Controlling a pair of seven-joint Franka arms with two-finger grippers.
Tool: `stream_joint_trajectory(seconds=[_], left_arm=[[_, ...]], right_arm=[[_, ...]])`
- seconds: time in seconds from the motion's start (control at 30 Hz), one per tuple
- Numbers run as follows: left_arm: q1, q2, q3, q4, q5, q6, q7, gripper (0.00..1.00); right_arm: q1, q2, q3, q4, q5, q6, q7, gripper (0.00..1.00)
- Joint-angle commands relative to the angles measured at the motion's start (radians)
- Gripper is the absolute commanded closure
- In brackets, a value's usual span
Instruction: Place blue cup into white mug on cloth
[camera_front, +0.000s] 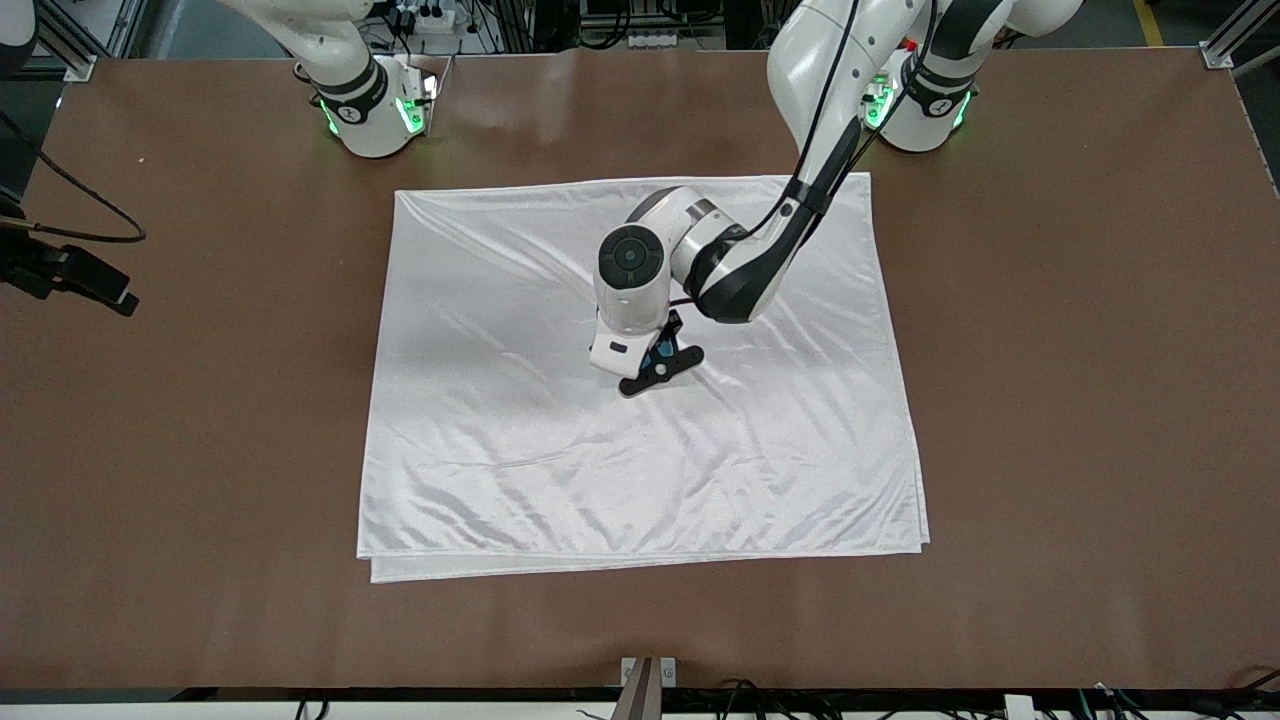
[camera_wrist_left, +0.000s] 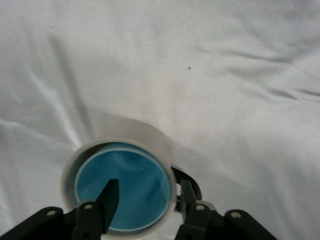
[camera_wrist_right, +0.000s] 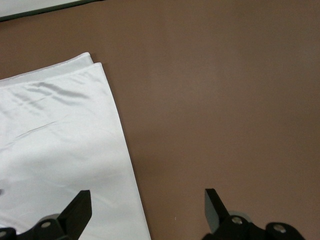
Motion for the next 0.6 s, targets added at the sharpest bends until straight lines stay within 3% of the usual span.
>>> stream_joint_trajectory(seconds=[0.0,0.1,0.57], left_arm=[[-0.007,0.0,0.008,0.019,0.021,-0.013,0.015,0.0],[-0.007,-0.009,0.008,0.018,0.021,-0.014,0.015,0.0],[0.008,-0.057,0.009,0.018,0.021,-0.085,0.015,0.0]], right_arm=[[-0.031,0.018,0.061,0.042,-0.032,-0.021,-0.035,0.0],[-0.043,0.018,0.088,0.047,-0.052,-0.021,-0.032,0.0],[-0.016,0.016,0.069,0.047,-0.06,-0.021,-0.035,0.0]])
